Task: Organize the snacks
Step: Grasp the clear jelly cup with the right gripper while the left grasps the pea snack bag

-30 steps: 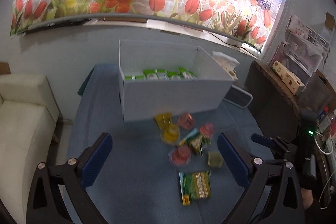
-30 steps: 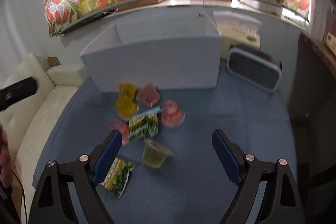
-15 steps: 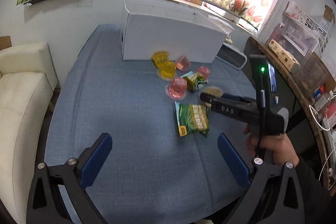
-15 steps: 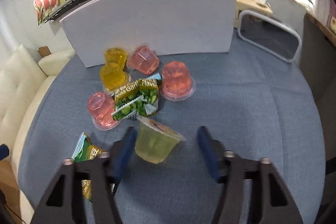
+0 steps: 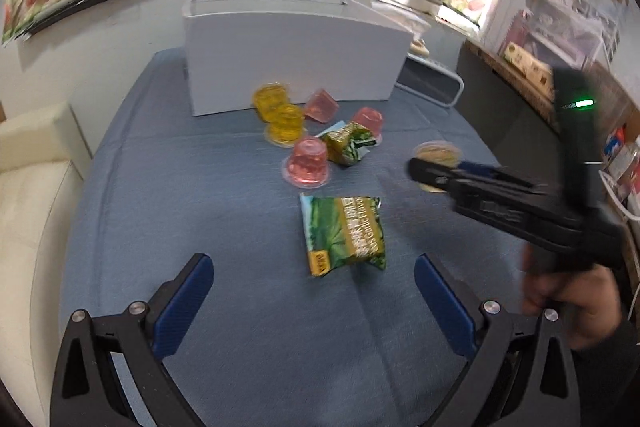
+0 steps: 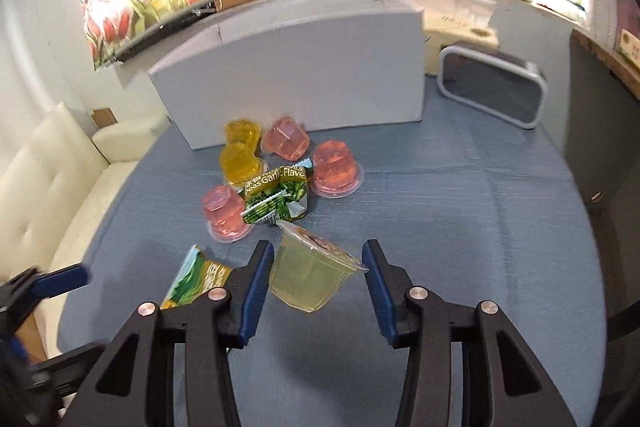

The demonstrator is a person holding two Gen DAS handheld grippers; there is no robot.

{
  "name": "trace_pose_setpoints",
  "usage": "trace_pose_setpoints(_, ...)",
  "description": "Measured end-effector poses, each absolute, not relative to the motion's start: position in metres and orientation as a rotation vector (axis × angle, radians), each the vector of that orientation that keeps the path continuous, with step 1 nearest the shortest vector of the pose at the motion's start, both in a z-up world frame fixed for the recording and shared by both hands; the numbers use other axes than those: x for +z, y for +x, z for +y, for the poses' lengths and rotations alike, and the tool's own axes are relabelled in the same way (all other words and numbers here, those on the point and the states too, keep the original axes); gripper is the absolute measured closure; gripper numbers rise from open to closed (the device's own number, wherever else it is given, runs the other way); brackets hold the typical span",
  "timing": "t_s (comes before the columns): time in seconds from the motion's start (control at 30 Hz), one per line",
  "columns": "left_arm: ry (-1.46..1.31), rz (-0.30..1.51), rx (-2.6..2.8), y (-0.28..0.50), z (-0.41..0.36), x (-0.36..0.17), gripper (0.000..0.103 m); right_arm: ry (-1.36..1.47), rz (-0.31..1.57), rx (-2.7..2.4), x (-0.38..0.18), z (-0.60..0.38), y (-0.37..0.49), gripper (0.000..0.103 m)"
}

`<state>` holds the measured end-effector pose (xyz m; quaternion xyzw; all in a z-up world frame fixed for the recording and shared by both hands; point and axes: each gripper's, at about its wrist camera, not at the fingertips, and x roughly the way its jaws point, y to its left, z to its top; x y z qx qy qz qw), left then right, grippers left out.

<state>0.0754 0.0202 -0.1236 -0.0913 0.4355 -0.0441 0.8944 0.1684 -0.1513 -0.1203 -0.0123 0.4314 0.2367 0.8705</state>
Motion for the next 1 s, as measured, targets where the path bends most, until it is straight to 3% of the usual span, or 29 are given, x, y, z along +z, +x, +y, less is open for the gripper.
trace_pose_setpoints(0.5, -0.097, 1.000, -0.038, 0.131, -0.016, -0.162, 0.002, 0.098, 0.825, 0.440, -0.073, -0.228, 0.118, 0.053)
trace_pose_setpoints(0.67, -0.060, 0.998, -0.013, 0.130, -0.016, -0.163, 0.044, 0.114, 0.824, 0.442, -0.073, -0.235, 0.116, 0.053)
trace_pose_setpoints(0.83, -0.137, 1.017, -0.066, 0.128, -0.005, -0.160, 0.053, 0.127, 0.832, 0.450, -0.078, -0.233, 0.116, 0.053)
trace_pose_setpoints(1.0, -0.160, 0.982, -0.096, 0.115, 0.000, -0.144, 0.054, 0.128, 0.831, 0.467, -0.079, -0.227, 0.115, 0.053)
